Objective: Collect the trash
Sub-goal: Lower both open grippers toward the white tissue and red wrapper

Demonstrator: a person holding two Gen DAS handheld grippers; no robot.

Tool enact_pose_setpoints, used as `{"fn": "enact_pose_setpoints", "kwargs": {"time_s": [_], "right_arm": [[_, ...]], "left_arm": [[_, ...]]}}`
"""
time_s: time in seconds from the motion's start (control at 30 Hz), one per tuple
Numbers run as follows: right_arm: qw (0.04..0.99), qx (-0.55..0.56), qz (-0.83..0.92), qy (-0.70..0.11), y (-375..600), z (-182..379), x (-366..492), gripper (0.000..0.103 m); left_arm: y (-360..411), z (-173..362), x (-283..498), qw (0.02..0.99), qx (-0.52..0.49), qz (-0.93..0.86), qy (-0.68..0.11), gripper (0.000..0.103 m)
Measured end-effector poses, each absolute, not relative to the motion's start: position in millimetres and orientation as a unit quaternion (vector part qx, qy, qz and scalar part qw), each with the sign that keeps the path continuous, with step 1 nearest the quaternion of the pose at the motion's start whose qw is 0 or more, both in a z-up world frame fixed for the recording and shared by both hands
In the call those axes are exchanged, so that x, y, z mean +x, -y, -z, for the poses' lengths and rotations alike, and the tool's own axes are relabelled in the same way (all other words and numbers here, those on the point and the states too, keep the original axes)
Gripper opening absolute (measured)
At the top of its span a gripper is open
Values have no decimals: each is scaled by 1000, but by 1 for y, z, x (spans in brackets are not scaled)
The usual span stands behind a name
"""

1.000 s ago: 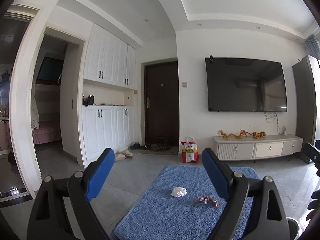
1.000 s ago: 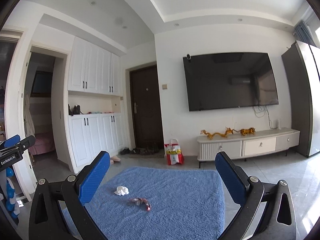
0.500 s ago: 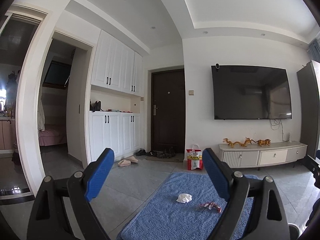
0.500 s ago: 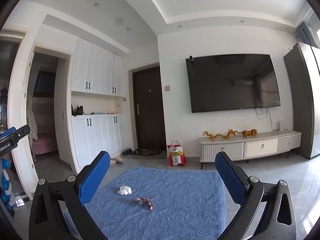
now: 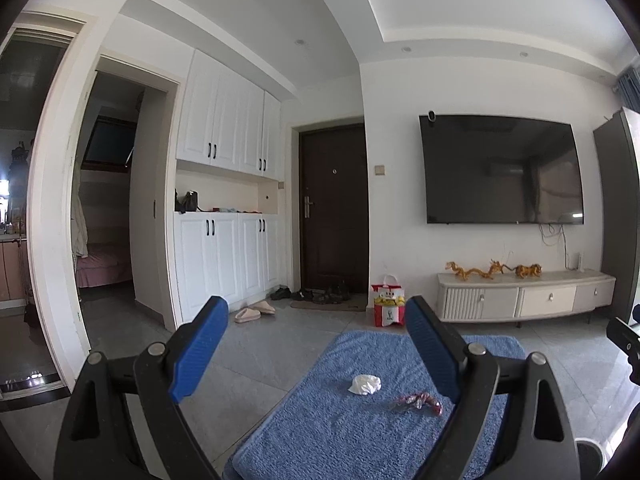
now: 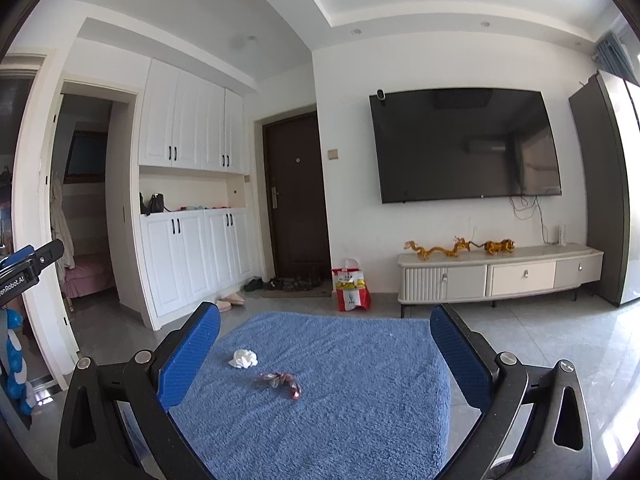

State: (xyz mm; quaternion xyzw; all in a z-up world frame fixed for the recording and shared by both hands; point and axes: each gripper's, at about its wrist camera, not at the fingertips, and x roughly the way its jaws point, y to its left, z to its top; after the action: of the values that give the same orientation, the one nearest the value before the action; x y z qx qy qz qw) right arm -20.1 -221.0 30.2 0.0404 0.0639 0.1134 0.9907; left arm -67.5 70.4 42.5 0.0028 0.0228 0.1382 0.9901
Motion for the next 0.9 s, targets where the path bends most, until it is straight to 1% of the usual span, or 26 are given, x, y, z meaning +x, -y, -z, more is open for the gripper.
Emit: {"fn": "enact_pose_setpoints", "kwargs": {"time_s": [0.17, 0.37, 0.67, 0.77, 0.9], "right_arm": [[989, 40, -113, -83, 224, -16, -9, 103], [986, 46, -109, -118, 233, 7, 11, 103], [973, 53, -109, -196, 237, 41, 61, 102], [967, 46, -114, -223, 233, 54, 78, 100], [953, 35, -130, -270, 224, 76, 109, 91]], "left_arm": [[-62, -36, -49, 990, 15, -134, -45, 90], [-55, -18, -9, 988, 22, -115, -97, 90], [-60, 12, 56, 979, 20, -92, -178, 90], [-71, 32, 82, 973, 12, -88, -215, 90], [-89, 66, 118, 959, 7, -79, -272, 90]]}}
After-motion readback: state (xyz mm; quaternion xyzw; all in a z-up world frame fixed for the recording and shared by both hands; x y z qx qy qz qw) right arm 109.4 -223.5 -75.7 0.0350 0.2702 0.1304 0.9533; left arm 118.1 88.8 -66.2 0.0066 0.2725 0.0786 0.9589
